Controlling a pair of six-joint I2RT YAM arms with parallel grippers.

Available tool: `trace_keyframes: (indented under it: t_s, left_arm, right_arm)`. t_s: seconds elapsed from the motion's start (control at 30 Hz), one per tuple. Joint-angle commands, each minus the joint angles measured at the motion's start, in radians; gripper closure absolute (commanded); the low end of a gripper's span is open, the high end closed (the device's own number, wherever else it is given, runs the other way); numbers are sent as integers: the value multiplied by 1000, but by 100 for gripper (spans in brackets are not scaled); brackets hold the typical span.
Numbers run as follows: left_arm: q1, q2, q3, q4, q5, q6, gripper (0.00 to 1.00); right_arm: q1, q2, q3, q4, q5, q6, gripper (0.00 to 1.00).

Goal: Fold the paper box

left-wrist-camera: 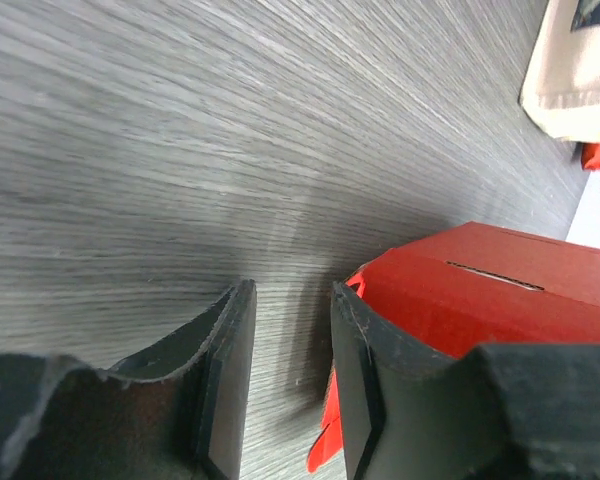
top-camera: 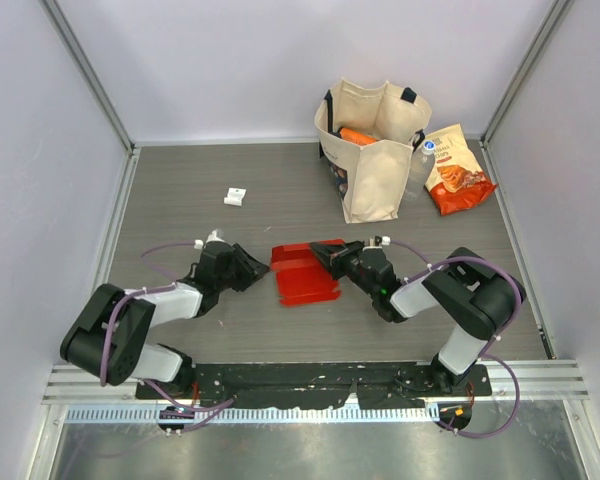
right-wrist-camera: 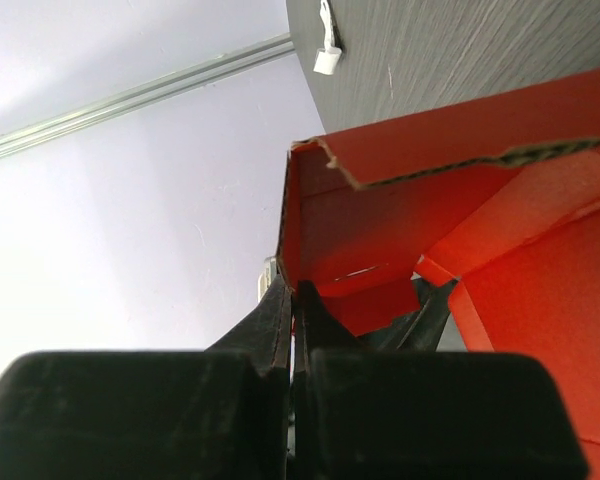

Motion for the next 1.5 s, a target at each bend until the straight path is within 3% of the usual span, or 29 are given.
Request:
trace_keyframes:
  t_s: [0.0, 0.27, 0.57, 0.83, 1.03, 1.23, 1.47]
  left_arm:
    - [4, -82, -6, -114, -118, -24, 59]
    - [6, -42, 19, -118, -127, -40, 64]
    - [19, -26, 29, -75, -194, -35, 52]
    - [41, -68, 34, -153, -289, -95, 55]
    - [46, 18, 31, 31, -198, -104, 52]
    - [46, 93, 34, 121, -82, -164, 64]
    - [44, 60, 10, 172, -24, -218, 72]
  right_arm:
    - [-3, -5, 30, 58, -1, 32, 100]
    - [-3, 11, 40, 64, -3, 56, 99]
    - [-3, 18, 50, 55, -15, 75, 99]
    - [-3, 21, 60, 35, -24, 81, 100]
    - [-6, 47, 85, 30, -37, 95, 100]
    - [-8, 77, 102, 36, -24, 98, 100]
    - [-2, 122, 131, -8, 3, 29, 100]
